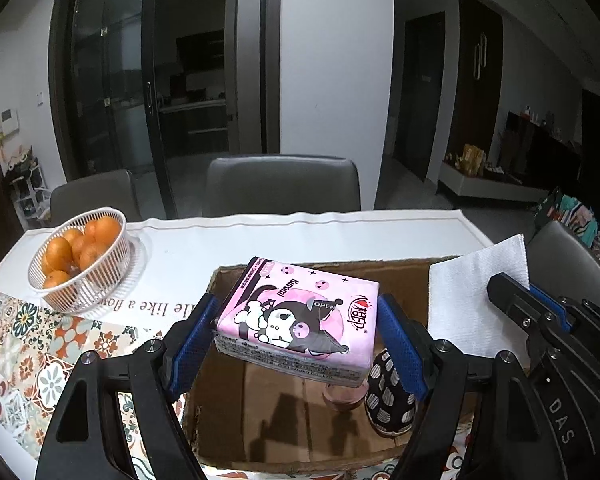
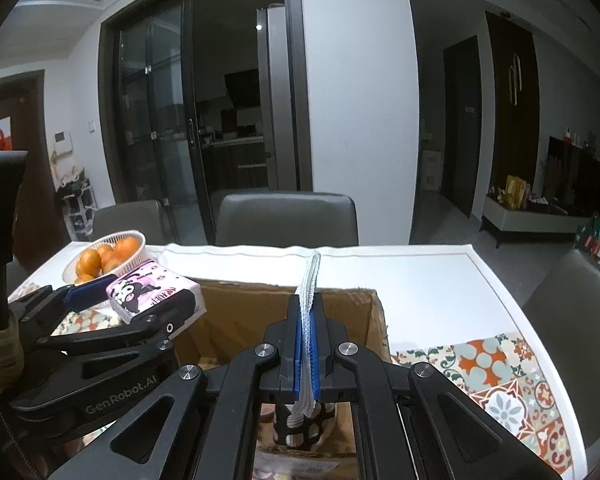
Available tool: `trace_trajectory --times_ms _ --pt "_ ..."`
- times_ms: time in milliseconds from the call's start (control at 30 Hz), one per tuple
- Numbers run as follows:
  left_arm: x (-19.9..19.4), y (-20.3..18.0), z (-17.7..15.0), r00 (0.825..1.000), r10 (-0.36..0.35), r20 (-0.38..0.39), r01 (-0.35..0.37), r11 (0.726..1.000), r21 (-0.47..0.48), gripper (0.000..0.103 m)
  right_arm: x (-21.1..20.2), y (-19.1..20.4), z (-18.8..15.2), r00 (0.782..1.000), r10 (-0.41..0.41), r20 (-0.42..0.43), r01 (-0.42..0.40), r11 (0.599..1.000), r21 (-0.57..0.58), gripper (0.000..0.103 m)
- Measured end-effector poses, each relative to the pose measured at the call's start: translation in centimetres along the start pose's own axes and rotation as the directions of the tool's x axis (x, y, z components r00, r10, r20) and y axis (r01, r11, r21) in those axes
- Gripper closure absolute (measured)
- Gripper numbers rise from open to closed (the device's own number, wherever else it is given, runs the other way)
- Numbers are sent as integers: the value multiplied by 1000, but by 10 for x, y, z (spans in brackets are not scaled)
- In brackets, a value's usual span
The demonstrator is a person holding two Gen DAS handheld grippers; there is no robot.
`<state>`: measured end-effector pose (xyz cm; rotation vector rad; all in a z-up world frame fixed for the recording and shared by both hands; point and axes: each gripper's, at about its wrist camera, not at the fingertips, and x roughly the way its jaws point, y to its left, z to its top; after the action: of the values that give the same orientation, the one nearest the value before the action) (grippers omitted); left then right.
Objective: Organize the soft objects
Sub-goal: 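Open the left gripper over the box while the right releases the cloth inside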
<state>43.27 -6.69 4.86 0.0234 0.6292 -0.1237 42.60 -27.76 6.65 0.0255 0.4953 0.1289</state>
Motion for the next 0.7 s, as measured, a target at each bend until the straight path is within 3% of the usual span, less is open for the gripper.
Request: trace_trajectory --times_ms 167,233,367,700 --pt "7 -3 -1 999 -22 -35 22 1000 5 22 8 -5 -1 1000 2 -24 -2 1000 12 98" --pt "7 -4 0 999 -22 -39 22 1000 8 15 11 -6 0 999 20 -40 -19 999 29 97" --pt "3 -4 0 1000 1 -25 -1 1000 21 9 13 -11 -1 998 19 -53 -17 999 49 72" --pt "-23 1 -5 1000 13 3 -13 1000 18 8 -7 -18 -3 998 -25 -49 28 997 74 60"
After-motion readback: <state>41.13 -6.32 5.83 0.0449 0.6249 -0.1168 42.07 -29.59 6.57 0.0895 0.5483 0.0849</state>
